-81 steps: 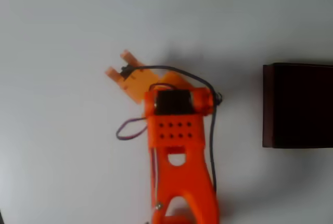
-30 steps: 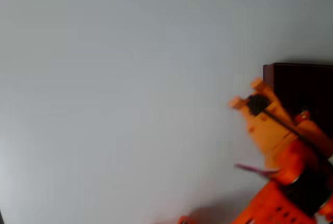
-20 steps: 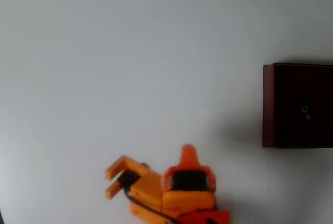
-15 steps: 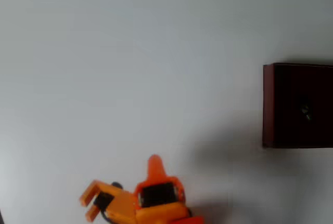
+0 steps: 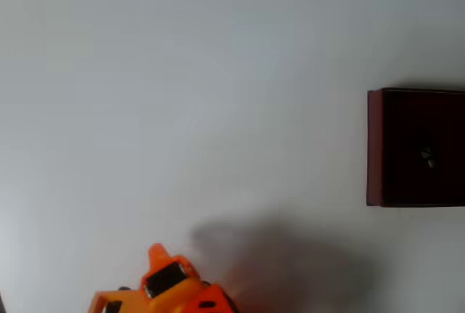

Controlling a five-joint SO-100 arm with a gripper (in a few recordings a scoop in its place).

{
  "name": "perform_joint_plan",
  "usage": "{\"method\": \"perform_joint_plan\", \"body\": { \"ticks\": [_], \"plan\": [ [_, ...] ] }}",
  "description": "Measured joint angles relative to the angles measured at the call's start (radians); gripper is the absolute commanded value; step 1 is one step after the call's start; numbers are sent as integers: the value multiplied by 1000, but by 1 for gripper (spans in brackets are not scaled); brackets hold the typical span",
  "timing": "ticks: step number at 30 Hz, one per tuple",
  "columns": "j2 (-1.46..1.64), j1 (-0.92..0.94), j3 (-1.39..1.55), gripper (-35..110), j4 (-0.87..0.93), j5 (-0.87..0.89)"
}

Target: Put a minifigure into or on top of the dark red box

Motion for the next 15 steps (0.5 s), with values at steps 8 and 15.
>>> {"method": "perform_joint_plan", "body": {
  "ticks": [8, 15],
  "plan": [
    [2, -23, 15, 0, 2, 17],
    [3, -41, 17, 0, 2, 18]
  ]
}}
